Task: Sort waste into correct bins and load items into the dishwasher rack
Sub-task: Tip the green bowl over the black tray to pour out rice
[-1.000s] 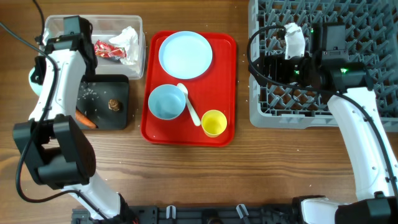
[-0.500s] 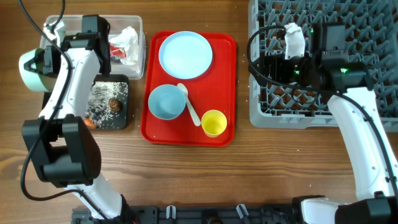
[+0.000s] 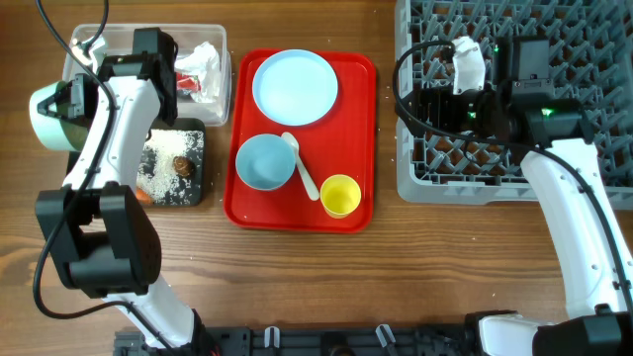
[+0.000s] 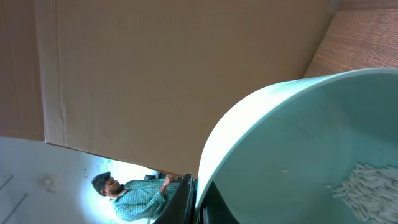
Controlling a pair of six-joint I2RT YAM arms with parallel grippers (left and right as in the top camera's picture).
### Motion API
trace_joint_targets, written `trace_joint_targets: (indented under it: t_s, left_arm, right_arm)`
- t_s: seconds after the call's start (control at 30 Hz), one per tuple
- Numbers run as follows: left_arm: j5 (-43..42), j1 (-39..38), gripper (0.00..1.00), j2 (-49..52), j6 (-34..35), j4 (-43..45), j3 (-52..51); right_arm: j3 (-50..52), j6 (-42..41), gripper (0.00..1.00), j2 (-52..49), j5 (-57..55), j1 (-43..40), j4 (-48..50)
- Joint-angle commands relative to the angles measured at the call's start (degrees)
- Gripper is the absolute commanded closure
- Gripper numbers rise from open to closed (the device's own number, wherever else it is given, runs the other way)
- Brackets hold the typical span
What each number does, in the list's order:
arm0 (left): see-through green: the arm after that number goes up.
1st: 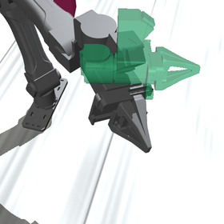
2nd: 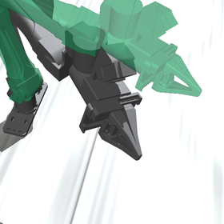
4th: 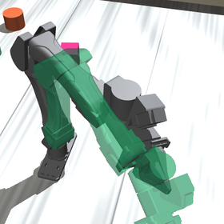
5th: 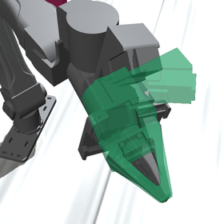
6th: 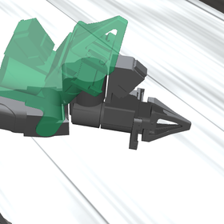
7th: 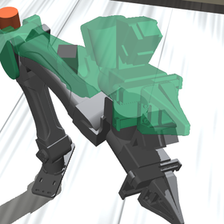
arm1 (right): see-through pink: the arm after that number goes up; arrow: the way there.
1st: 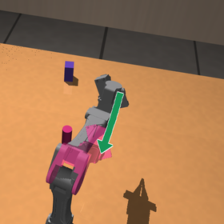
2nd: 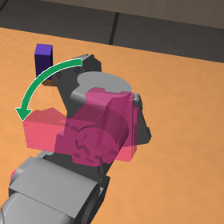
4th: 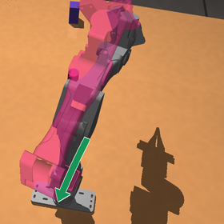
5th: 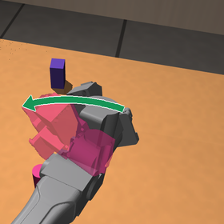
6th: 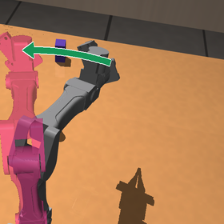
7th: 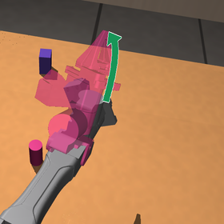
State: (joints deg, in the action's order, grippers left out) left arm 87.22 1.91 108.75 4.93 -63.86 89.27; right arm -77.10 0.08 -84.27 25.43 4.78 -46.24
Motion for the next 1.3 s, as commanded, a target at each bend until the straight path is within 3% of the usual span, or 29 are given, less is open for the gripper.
trace_joint_targets:
  t_s: [0.0, 0.3, 0.63, 0.8, 0.93, 1.0, 1.27]
  left_arm:
    - [2.3, -0.1, 0.96, -0.5, 0.0, 0.0, -0.2]
    - [2.2, -3.8, 0.96, -0.5, 0.0, 0.0, -0.2]
    - [1.6, 0.2, 0.96, -0.5, 1.7, -0.1, -0.2]
    - [1.2, -5.0, 0.96, -0.5, 1.7, -0.2, -0.2]
    - [-4.7, 1.3, 0.96, -0.5, 1.9, -0.6, -0.2]
    - [-3.1, 1.7, 0.96, -0.5, 1.9, -3.2, -0.2]
    - [-1.0, -3.1, 0.96, -0.5, 1.9, -0.4, -0.2]
  right_arm:
    - [-1.2, 0.0, 0.0, -0.8, -0.6, -0.1, 0.1]
    - [-1.2, -0.1, 0.0, -0.8, -0.6, -0.1, 0.2]
    - [-1.2, 0.0, 0.0, -0.8, -0.6, -0.1, 0.2]
    - [-1.2, -0.2, 0.0, -0.8, -0.6, -0.1, 1.4]
    - [-1.2, -0.1, 0.0, -0.8, -0.6, -0.1, 1.2]
    - [-1.2, -0.1, 0.0, -0.8, -0.6, -0.1, 1.2]
    - [-1.2, -0.2, 0.0, -0.8, -0.6, -0.1, 1.2]
